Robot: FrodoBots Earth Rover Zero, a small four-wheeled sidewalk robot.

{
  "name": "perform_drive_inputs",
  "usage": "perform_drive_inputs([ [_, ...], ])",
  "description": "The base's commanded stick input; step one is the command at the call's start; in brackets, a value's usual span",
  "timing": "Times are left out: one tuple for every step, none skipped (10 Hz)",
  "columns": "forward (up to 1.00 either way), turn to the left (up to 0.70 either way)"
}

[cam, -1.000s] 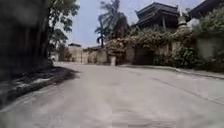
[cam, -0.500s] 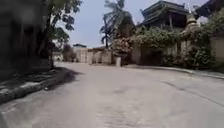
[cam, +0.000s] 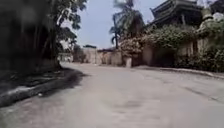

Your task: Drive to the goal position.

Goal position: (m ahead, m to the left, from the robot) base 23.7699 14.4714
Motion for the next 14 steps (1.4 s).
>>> perform_drive_inputs([
  [1.00,0.00],
  [1.00,0.00],
  [1.00,0.00],
  [1.00,0.00],
  [1.00,0.00],
  [1.00,0.00],
  [1.00,0.00],
  [1.00,0.00],
  [1.00,0.00],
  [1.00,0.00],
  [1.00,0.00],
  [1.00,0.00],
  [1.00,0.00],
  [1.00,0.00],
])
